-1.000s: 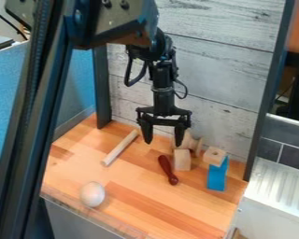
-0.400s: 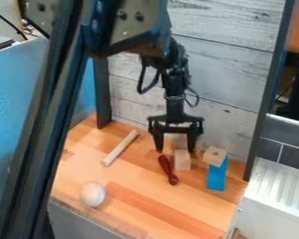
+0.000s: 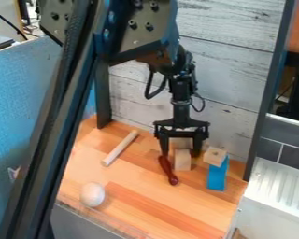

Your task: Put the rectangular block on top of the arc

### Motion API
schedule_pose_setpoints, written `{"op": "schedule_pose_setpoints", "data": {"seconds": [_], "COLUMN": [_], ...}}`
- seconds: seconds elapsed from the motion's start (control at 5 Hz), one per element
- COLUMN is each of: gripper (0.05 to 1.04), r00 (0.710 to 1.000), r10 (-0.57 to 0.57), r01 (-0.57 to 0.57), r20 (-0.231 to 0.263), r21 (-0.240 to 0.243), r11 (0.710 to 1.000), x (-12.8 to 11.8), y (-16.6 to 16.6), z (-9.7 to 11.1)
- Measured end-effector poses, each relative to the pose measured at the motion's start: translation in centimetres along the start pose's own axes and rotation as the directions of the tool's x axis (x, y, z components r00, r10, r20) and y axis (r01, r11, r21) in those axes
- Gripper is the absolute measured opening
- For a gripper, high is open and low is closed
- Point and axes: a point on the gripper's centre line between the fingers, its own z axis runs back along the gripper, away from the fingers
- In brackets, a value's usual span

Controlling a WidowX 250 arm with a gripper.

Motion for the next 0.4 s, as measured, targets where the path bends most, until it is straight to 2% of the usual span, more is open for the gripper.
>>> {"op": "schedule_pose_setpoints", "data": {"seconds": [0.2,0.4], "gripper": [1.001,0.946], "r00": [1.000,1.000], "r10": [0.001,-0.005], "r01": [-0.001,0.006], "r20": [-0.003,-0.027], "r21": [0.018,0.035], "r11": [1.000,0.999], "x": [0.30,0.37], "y": [-0.27,-0.02], "z": [-0.58,-1.50]}}
